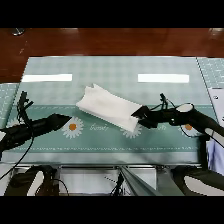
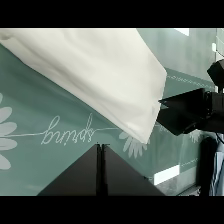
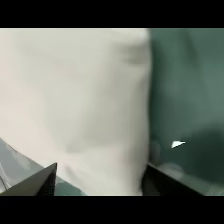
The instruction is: Fold the shirts.
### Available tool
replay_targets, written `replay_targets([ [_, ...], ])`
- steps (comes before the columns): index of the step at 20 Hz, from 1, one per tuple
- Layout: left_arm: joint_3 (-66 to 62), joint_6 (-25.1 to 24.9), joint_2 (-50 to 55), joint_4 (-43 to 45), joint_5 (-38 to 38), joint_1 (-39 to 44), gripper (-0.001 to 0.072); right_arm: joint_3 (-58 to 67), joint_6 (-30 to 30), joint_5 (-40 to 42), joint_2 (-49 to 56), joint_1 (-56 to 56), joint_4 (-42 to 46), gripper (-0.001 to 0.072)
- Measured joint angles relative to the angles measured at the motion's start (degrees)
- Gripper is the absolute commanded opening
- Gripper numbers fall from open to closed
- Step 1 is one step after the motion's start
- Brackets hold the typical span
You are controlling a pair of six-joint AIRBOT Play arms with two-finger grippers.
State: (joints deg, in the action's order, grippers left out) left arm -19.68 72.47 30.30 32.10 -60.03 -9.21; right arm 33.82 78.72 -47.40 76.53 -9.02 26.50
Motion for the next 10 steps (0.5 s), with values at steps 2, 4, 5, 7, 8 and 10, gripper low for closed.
replay_targets([
  [2,0.00,0.00,0.11,0.00,0.02,0.00,0.0024,4.48,-2.01,-0.07,4.07,-2.45,1.16,0.0020],
  [4,0.00,0.00,0.13,0.00,-0.02,0.00,0.0024,9.33,-4.20,-1.49,6.01,-3.85,0.31,0.0020],
  [5,-0.02,0.00,0.13,0.00,0.02,0.00,0.0024,12.02,-4.90,-3.17,6.58,-4.11,0.87,0.0019],
  [7,0.00,0.00,0.20,0.00,0.00,0.00,0.0024,19.26,-5.20,-6.69,7.04,-4.28,2.60,0.0019],
  [8,0.00,0.00,0.20,0.00,0.02,0.00,0.0024,23.78,-4.74,-9.25,6.97,-4.33,4.35,0.0019],
  [10,0.00,0.00,0.17,0.00,0.02,0.00,0.0024,33.38,-3.23,-14.43,6.12,-4.33,8.31,0.0019],
])
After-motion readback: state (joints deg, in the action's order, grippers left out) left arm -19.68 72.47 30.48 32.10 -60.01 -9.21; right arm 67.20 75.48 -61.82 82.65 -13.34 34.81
